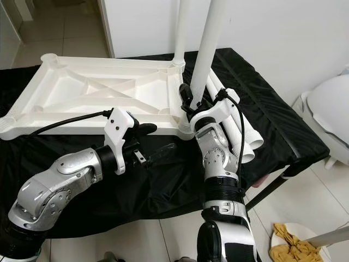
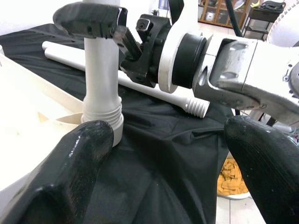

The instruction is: Building children table

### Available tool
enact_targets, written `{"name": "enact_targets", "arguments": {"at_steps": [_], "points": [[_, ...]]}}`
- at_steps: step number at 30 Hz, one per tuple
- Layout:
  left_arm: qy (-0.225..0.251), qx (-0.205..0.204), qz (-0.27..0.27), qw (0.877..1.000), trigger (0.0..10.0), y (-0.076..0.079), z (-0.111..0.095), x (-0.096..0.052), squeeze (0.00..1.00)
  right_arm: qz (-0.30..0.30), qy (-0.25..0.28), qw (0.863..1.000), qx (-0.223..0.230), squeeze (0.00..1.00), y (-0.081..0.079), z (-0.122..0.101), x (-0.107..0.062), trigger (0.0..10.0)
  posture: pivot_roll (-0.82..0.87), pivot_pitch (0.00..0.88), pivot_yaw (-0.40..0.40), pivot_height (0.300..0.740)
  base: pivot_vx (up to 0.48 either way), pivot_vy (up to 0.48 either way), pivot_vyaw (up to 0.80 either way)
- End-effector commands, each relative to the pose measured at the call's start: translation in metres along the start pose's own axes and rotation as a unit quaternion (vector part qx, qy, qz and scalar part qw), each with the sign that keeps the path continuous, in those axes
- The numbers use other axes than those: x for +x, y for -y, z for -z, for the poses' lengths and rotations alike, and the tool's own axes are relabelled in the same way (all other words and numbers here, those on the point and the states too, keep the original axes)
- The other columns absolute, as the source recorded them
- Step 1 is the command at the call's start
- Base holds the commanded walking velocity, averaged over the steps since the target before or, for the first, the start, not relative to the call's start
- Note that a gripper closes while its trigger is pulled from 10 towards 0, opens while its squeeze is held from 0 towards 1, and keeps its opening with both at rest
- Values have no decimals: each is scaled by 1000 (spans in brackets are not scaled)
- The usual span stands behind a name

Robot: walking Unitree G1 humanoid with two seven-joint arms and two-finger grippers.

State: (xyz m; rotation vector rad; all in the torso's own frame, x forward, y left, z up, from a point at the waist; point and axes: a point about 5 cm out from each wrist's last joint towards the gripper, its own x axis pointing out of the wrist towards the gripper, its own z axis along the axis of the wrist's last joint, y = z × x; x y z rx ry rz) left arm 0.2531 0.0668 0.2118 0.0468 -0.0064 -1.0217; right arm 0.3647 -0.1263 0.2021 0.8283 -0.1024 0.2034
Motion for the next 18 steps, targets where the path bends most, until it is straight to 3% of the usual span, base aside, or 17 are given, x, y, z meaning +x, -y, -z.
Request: {"name": "enact_targets", "arguments": {"at_steps": [1,7,9,10,11,13,14,16,17,18], "points": [[5,2,26,1000,10000,5,-3,0,0,-10,-2,995,96,0,-5,7,0,10000,-13,64,-6,740,0,0,0],[5,1,26,1000,10000,5,-3,0,0,-5,-23,990,140,0,-4,15,-1,10000,-13,68,-4,740,0,0,0],[4,0,26,1000,10000,5,-3,0,0,-17,-30,996,83,0,-7,16,-2,10000,-12,72,-5,740,0,0,0],[4,0,26,1000,10000,5,-3,0,0,-17,-30,996,83,0,-7,16,-2,10000,-12,72,-5,740,0,0,0],[4,-1,26,1000,10000,5,-3,-1,0,-31,-34,998,44,0,-11,15,-2,10000,-13,72,-3,740,0,0,0],[4,-1,26,1000,10000,5,-3,-1,0,-31,-34,998,44,0,-11,15,-2,10000,-13,72,-3,740,0,0,0],[4,-1,26,1000,10000,6,-3,0,0,-47,-36,998,4,0,-15,12,-2,10000,-12,72,-4,740,0,0,0],[4,-1,26,1000,10000,6,-3,0,0,-47,-36,998,4,0,-15,12,-2,10000,-12,72,-4,740,0,0,0],[4,-2,26,1000,10000,6,-3,-1,0,-62,-35,997,-32,0,-20,9,-1,10000,-14,72,-3,740,0,0,0],[4,-2,26,1000,10000,6,-3,-1,0,-62,-35,997,-32,0,-20,9,-1,10000,-14,72,-3,740,0,0,0]]}}
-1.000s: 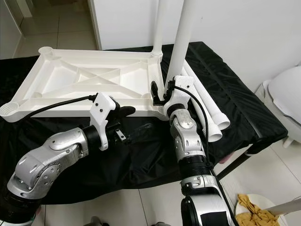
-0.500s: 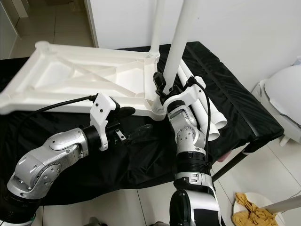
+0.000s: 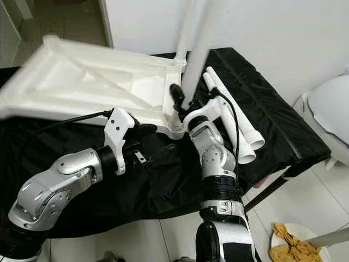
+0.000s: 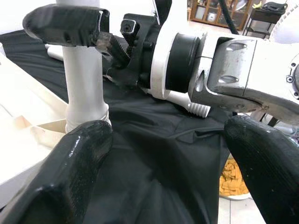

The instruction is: Building children table

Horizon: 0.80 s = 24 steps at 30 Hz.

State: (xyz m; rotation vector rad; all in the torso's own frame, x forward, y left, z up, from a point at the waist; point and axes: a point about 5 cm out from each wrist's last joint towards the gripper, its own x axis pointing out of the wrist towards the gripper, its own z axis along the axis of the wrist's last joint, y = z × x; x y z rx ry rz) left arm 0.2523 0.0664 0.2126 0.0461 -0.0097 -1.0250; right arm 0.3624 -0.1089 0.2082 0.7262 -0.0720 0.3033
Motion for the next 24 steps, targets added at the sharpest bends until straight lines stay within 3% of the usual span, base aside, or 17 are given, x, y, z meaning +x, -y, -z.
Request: {"name": "enact_targets", "arguments": {"at_steps": [1,2,3,4,6,7,9,12,16,17,19,20,23,24], "points": [[2,-3,25,1000,10000,5,-2,0,0,-35,9,999,-33,0,-7,-5,0,10000,-14,71,-4,740,0,0,0],[2,-3,25,1000,10000,5,-2,0,0,-35,9,999,-33,0,-7,-5,0,10000,-14,71,-4,740,0,0,0],[2,-3,25,1000,10000,4,-2,0,0,-45,14,996,-74,0,-10,-10,1,10000,-14,72,-5,740,0,0,0],[2,-3,25,1000,10000,4,-2,0,0,-45,14,996,-74,0,-10,-10,1,10000,-14,72,-5,740,0,0,0],[2,-3,24,1000,10000,4,-2,0,0,-58,24,985,-159,0,-14,-18,2,10000,-14,71,-6,740,0,0,0],[2,-3,24,1000,10000,4,-2,0,0,-58,24,985,-159,0,-14,-18,2,10000,-14,71,-6,740,0,0,0],[3,-3,23,1000,10000,4,-2,0,0,-65,27,975,-210,0,-16,-23,3,10000,-13,71,-7,740,0,0,0],[3,-3,23,1000,10000,4,-2,0,0,-76,24,966,-247,0,-15,-25,4,10000,-13,71,-7,740,0,0,0],[3,-4,22,1000,10000,3,-2,0,0,-74,20,964,-254,0,-12,-25,4,9765,-11,70,-8,740,0,0,0],[3,-4,22,1000,10000,3,-2,0,0,-73,18,964,-255,0,-11,-25,4,8353,-12,70,-7,740,0,0,0],[3,-3,22,1000,10000,3,-2,0,0,-73,17,964,-257,0,-10,-25,4,7961,-12,69,-6,740,0,0,0],[3,-3,21,1000,10000,3,-2,0,0,-73,13,963,-259,0,-9,-23,4,1608,-12,69,-6,740,0,0,0],[3,-3,21,1000,10000,3,-3,0,0,-74,11,963,-260,0,-9,-22,4,1412,-12,68,-7,740,0,0,0],[3,-3,21,1000,10000,3,-3,1,0,-81,4,960,-269,0,-10,-18,3,0,-12,68,-6,740,0,0,0]]}}
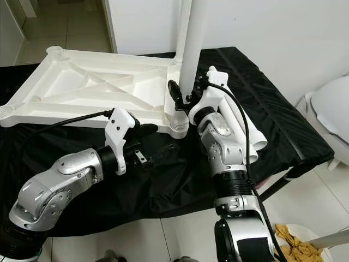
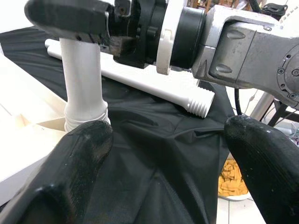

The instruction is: Building children table

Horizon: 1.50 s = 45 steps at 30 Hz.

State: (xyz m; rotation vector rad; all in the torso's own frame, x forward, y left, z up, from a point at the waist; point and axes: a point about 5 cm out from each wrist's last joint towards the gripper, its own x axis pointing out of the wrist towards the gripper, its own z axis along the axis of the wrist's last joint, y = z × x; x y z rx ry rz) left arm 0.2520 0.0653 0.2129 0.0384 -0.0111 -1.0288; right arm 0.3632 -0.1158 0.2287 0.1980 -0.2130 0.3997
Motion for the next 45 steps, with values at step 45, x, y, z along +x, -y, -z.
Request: {"name": "enact_targets", "arguments": {"at_steps": [45], "points": [[2,6,22,1000,10000,2,-5,0,0,-301,-67,939,-153,0,17,-15,-20,0,0,53,-2,740,0,0,0]]}}
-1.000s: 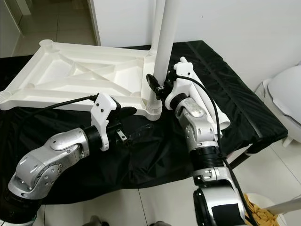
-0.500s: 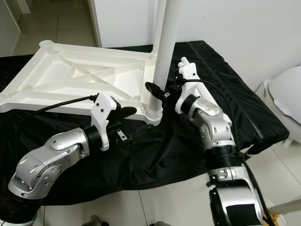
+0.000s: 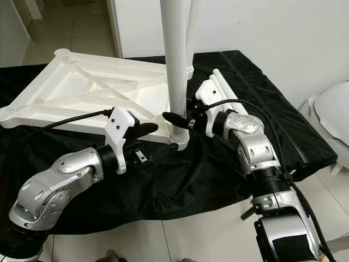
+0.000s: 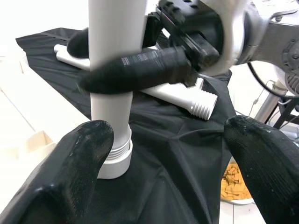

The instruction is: Building children table

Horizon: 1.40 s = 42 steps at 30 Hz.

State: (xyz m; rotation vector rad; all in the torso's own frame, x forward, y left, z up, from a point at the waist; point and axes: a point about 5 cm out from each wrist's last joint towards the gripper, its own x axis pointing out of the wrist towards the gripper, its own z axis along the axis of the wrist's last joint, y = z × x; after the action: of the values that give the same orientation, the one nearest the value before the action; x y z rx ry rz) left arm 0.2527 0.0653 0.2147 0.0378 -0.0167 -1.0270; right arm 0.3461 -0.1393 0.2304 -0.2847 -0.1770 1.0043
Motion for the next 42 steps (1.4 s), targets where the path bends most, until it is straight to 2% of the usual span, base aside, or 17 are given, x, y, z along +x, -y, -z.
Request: {"name": "enact_targets", "arguments": {"at_steps": [1,3,5,6,8,9,13,26,32,36,37,42], "points": [[0,5,23,1000,10000,3,-4,0,0,18,22,999,26,0,6,-3,-1,0,0,53,-2,740,0,0,0],[-1,4,21,1000,10000,2,-4,-1,0,69,42,995,56,0,15,-3,-1,157,1,56,-1,740,0,0,0],[-1,5,20,1000,10000,2,-4,-1,0,79,40,994,60,0,17,-2,-2,157,1,56,-1,740,0,0,0],[-1,5,20,1000,10000,2,-4,-1,0,88,33,993,65,0,18,0,-1,10000,0,59,0,740,0,0,0],[-1,5,20,1000,10000,2,-4,-1,0,88,33,993,65,0,18,0,-1,10000,0,59,0,740,0,0,0],[0,5,19,1000,10000,1,-4,-1,0,119,13,989,85,0,22,8,-2,10000,-4,62,3,740,0,0,0],[0,4,20,1000,10000,0,-5,-1,0,147,0,985,92,0,24,14,-4,10000,-9,63,4,740,0,0,0],[1,3,18,1000,10000,1,-5,0,0,175,1,977,118,0,20,27,2,10000,-4,66,-2,740,0,0,0],[2,3,15,1000,10000,0,-5,-1,0,185,-7,975,124,0,9,38,5,10000,-2,68,-5,740,0,0,0],[4,3,14,1000,10000,0,-6,-1,0,182,0,977,106,0,-1,41,7,10000,-2,72,-6,740,0,0,0],[5,3,14,1000,10000,1,-6,-1,0,188,7,976,113,0,-6,45,4,10000,-3,74,-8,740,0,0,0],[5,3,13,1000,10000,1,-7,-2,0,212,19,967,137,0,-9,50,-1,10000,-2,76,-8,740,0,0,0]]}}
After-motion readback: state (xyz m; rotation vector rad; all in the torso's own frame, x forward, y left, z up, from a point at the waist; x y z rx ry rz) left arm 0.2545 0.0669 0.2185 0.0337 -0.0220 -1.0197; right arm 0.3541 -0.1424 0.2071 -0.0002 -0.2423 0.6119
